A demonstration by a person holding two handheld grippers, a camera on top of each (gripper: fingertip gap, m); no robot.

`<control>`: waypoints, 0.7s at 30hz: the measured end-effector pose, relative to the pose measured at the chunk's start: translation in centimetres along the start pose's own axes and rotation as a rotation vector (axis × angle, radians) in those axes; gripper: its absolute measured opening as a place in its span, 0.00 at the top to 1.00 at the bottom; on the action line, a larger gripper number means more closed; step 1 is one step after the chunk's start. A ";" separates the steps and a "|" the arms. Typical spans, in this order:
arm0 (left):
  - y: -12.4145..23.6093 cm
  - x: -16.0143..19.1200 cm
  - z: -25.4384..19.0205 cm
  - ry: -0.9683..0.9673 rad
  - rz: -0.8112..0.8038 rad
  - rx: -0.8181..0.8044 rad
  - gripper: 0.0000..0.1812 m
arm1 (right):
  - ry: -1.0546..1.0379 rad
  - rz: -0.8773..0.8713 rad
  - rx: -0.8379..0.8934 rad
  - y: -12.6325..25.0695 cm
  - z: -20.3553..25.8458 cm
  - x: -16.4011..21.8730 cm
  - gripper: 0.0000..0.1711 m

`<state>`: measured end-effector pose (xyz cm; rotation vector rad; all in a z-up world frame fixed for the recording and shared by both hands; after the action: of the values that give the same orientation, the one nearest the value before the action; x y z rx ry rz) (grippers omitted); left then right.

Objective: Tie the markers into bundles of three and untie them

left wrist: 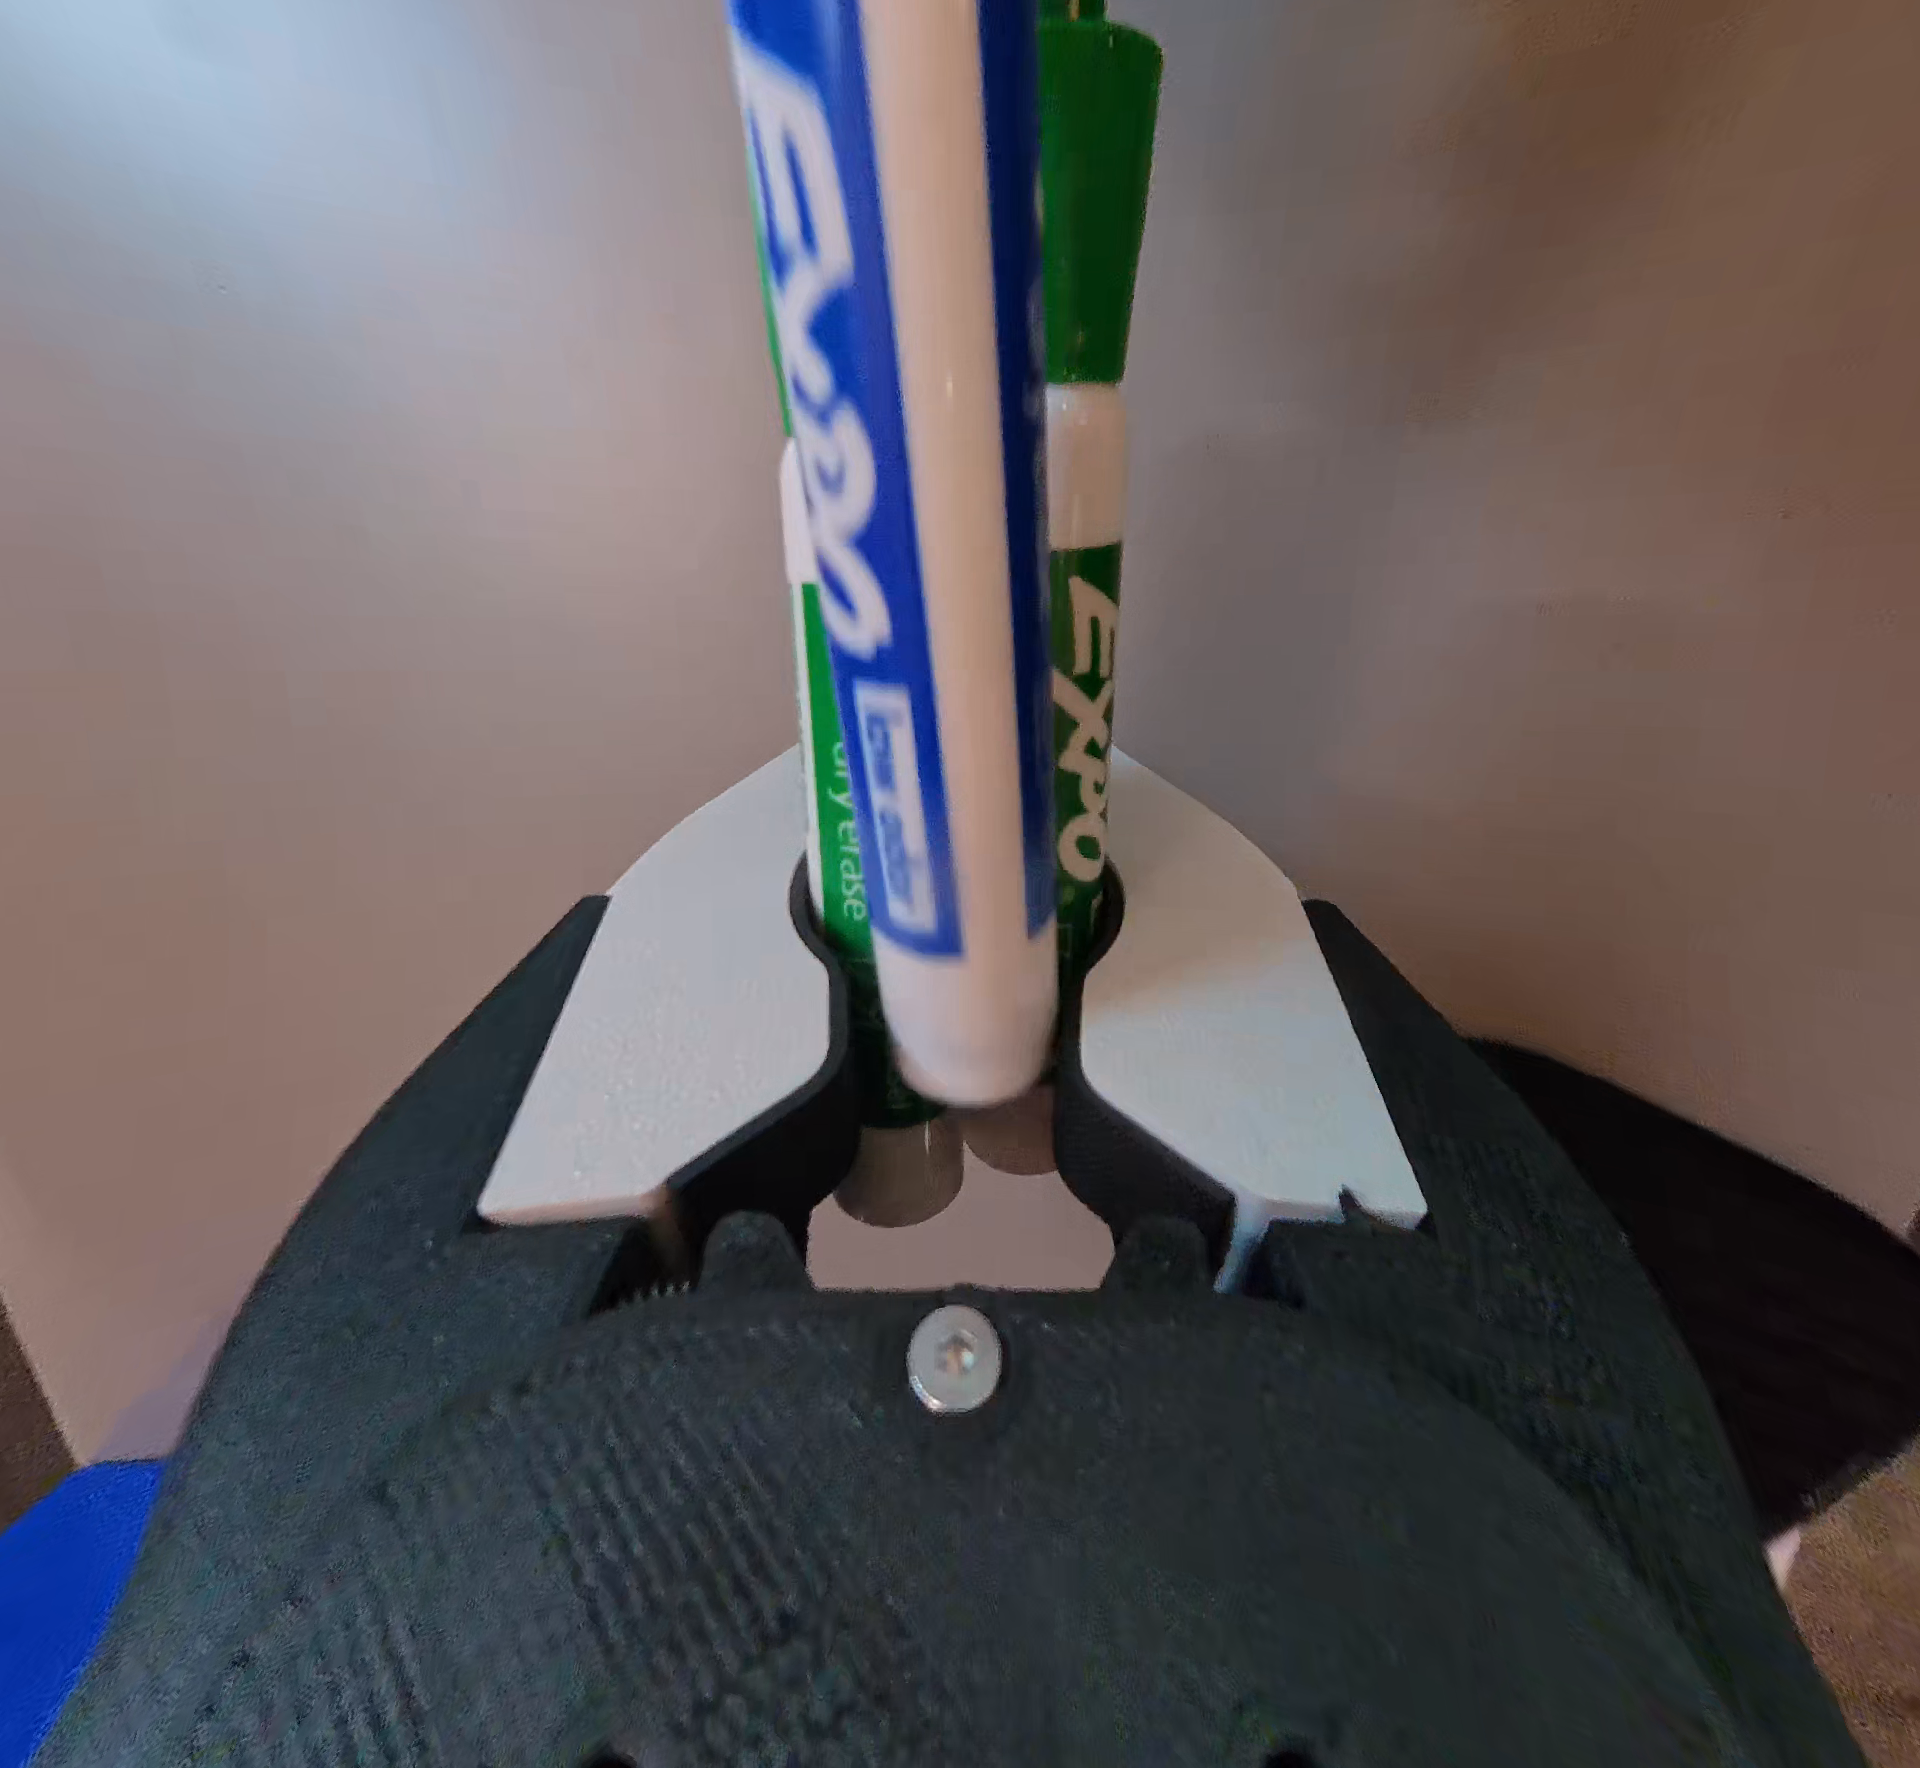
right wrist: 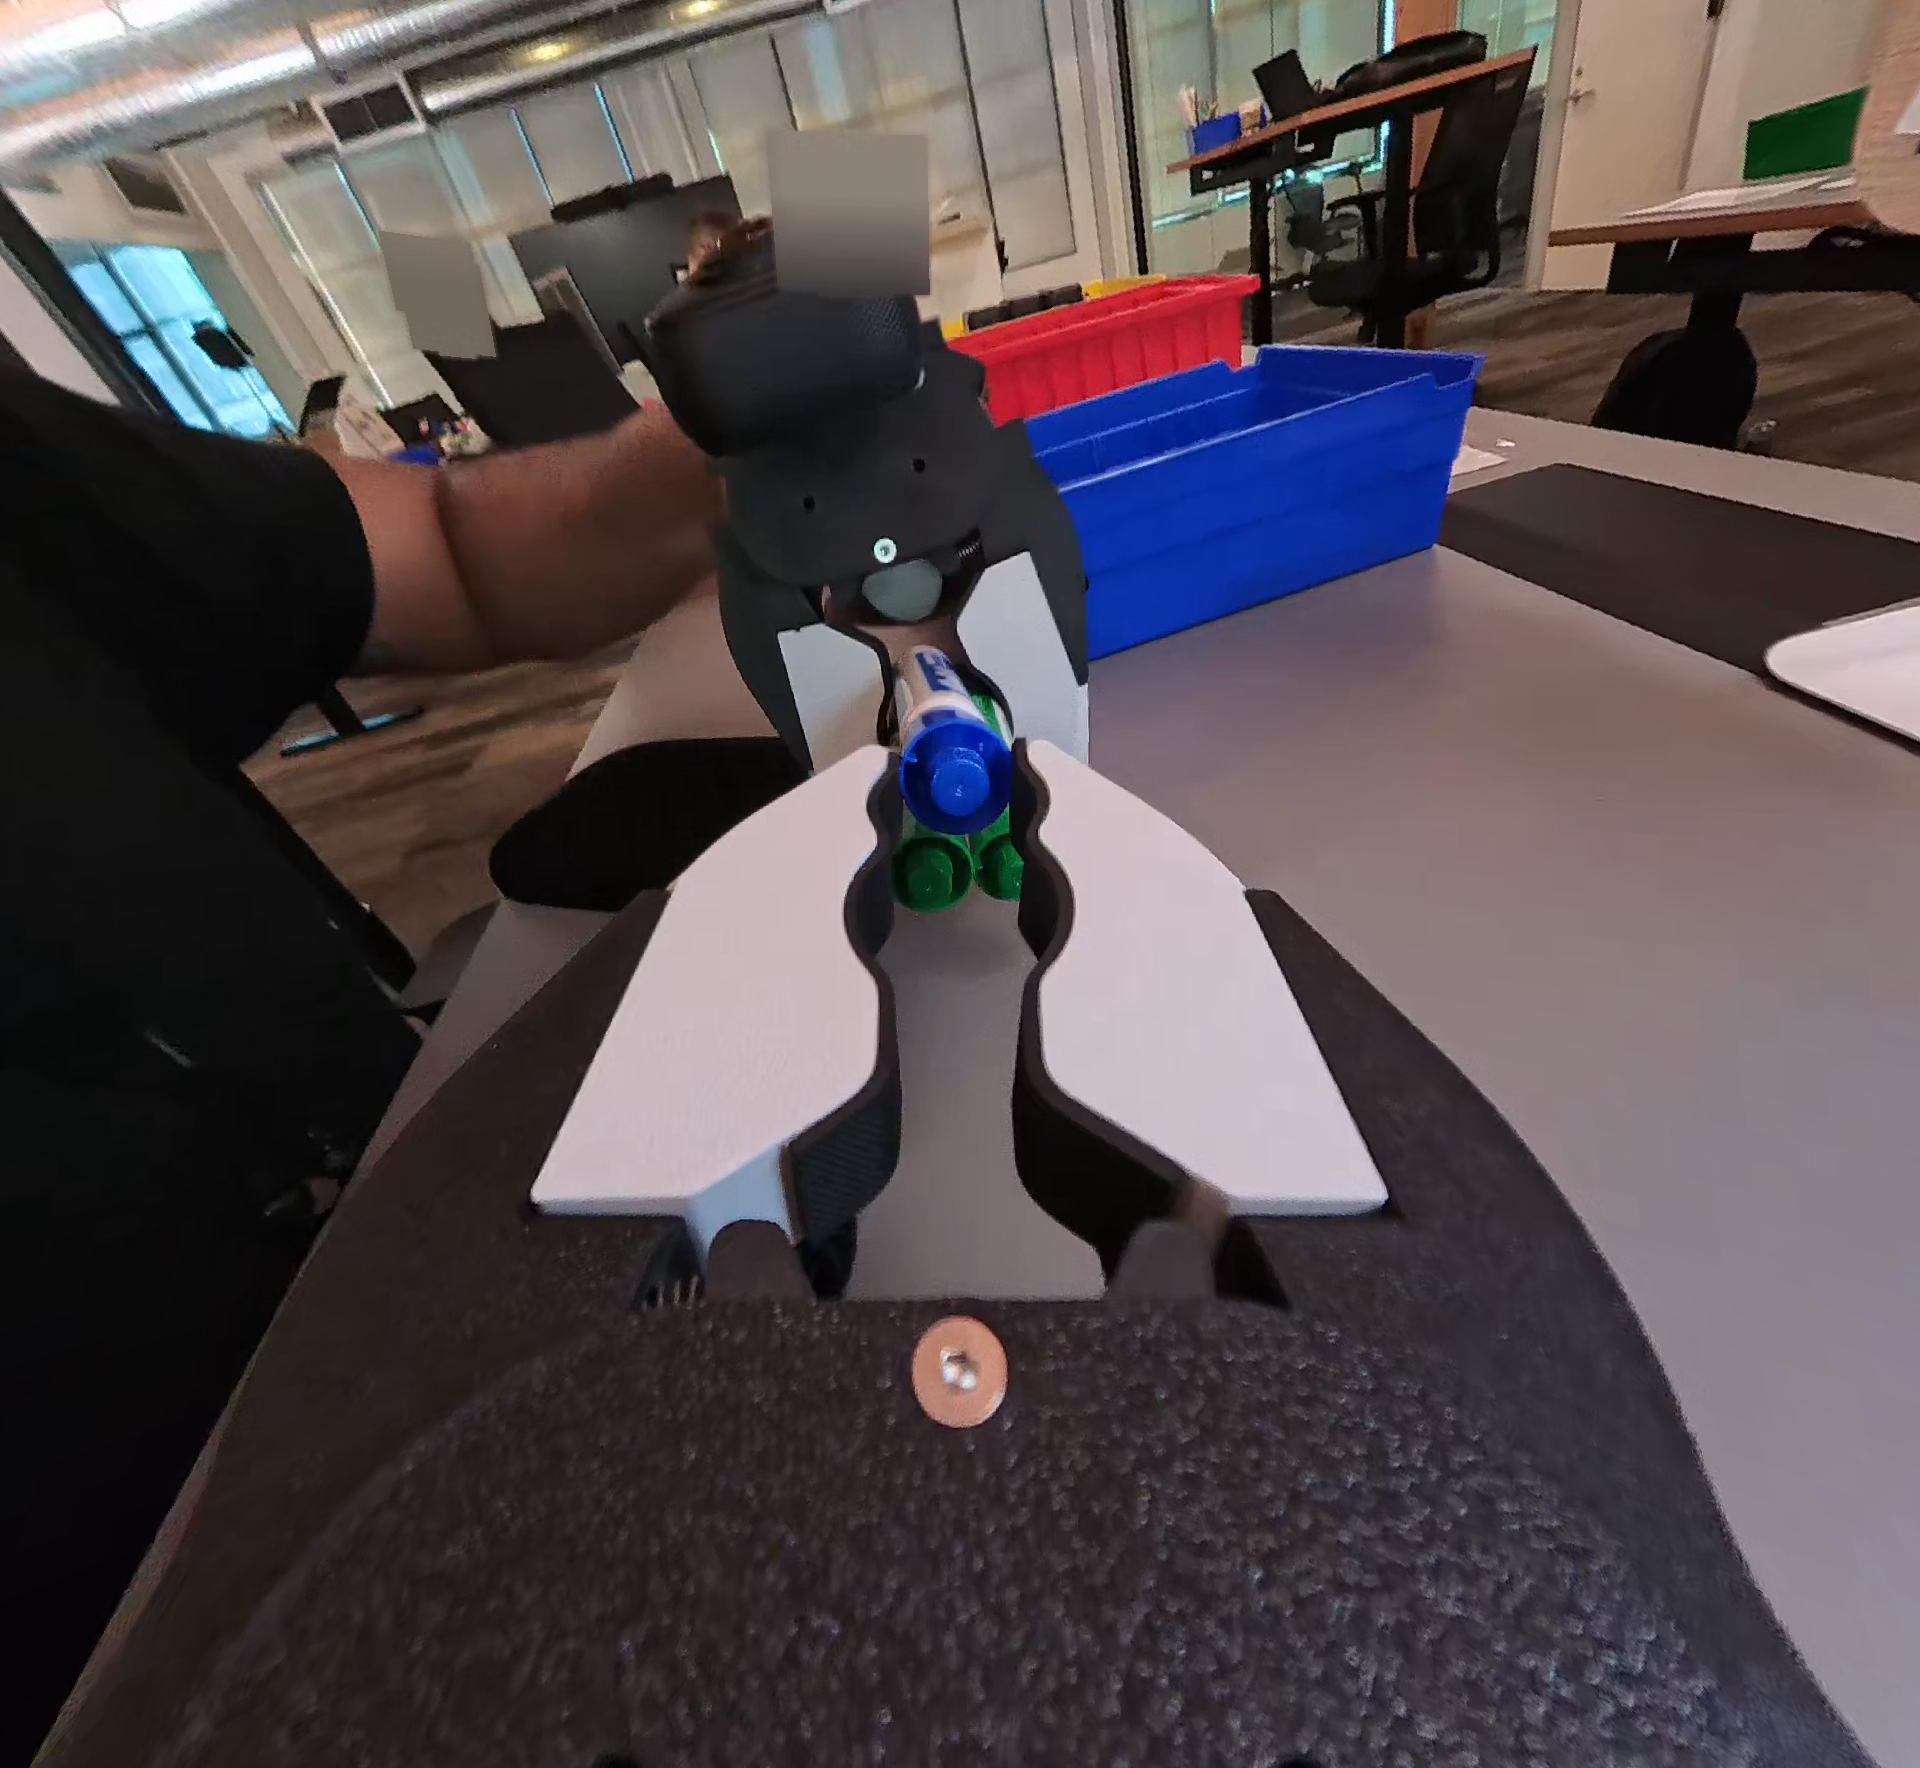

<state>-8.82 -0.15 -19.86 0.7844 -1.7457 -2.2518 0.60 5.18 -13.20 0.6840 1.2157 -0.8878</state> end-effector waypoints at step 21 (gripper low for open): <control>2.5 -0.7 0.0 0.028 0.057 0.145 0.76 | 0.129 0.304 -0.021 -0.6 0.2 -1.8 0.82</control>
<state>-8.64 -0.54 -17.32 0.7785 -1.9103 -2.0872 -0.03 5.13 -11.38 0.8932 1.1932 -0.5842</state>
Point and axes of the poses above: each gripper's, where its closed fingertips meet, y back along the fingers, x out of its underside, z = x × y across the jaws, the point moved 3 cm from there along y, back along the fingers, and after that the axes turned 7 degrees about -x, right-handed, at the moved point
